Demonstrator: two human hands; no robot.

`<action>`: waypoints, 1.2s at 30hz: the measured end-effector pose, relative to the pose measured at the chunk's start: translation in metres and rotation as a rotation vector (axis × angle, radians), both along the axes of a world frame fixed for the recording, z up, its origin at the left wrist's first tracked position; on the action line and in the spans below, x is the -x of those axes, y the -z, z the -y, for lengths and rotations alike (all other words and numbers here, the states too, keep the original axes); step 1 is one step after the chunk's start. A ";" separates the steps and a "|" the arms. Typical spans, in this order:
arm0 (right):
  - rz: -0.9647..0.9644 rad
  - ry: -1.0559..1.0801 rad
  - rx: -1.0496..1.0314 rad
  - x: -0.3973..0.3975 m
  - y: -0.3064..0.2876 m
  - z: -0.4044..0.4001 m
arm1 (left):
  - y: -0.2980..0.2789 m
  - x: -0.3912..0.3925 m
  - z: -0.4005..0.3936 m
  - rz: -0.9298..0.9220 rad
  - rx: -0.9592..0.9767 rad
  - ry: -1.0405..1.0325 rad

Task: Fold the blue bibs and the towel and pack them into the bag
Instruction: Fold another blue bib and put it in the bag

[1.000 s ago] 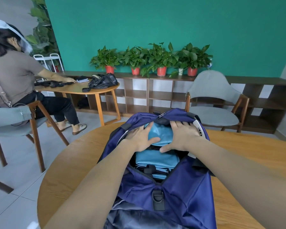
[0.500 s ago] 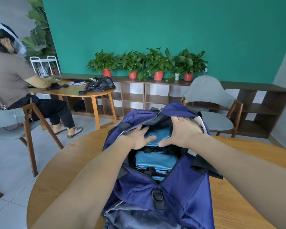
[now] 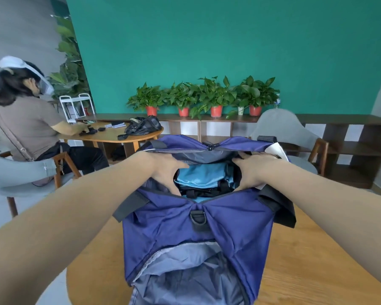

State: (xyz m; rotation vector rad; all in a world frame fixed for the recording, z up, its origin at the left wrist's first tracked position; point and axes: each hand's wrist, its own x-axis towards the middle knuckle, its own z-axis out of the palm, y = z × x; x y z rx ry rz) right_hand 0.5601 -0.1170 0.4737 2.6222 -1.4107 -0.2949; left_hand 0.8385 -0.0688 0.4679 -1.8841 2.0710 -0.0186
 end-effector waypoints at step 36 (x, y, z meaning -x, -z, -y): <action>0.421 -0.080 -0.246 -0.025 0.100 -0.010 | 0.106 0.048 -0.005 -0.346 0.210 -0.072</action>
